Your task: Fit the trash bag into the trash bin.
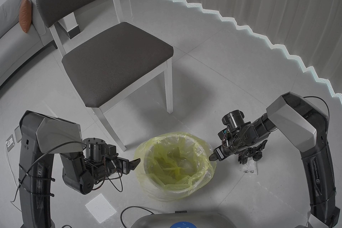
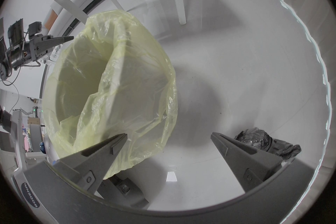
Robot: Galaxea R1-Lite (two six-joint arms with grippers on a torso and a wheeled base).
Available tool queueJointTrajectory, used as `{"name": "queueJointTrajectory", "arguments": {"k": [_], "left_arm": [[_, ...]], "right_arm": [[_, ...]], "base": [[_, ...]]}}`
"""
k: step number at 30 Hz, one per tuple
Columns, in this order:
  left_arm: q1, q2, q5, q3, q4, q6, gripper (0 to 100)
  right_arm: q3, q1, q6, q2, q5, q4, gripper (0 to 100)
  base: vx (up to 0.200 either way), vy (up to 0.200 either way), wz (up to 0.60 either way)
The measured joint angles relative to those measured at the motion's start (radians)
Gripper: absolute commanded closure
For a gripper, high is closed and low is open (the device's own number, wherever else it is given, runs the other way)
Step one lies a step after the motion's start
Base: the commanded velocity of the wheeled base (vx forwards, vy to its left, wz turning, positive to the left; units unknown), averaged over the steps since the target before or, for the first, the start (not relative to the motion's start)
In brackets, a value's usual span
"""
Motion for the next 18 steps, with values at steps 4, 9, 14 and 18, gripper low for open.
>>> {"name": "queueJointTrajectory", "arguments": {"k": [4,9,14,18], "left_arm": [[0.007,-0.015,-0.005,0.022,0.010,0.019,0],[0.006,-0.023,-0.004,-0.015,0.110,0.028,0],[0.007,-0.021,0.002,-0.104,0.228,0.032,0],[0.010,-0.003,0.007,-0.170,0.282,0.067,0]], "right_arm": [[-0.042,-0.003,0.038,0.011,-0.014,0.000,0],[-0.050,-0.003,0.051,0.007,-0.015,0.003,0],[-0.018,-0.026,0.053,-0.049,-0.014,0.004,0],[0.027,-0.057,0.053,-0.119,-0.008,0.003,0]], "base": [[0.000,0.000,0.00],[0.000,0.000,0.00],[0.000,0.000,0.00],[0.000,0.000,0.00]]}}
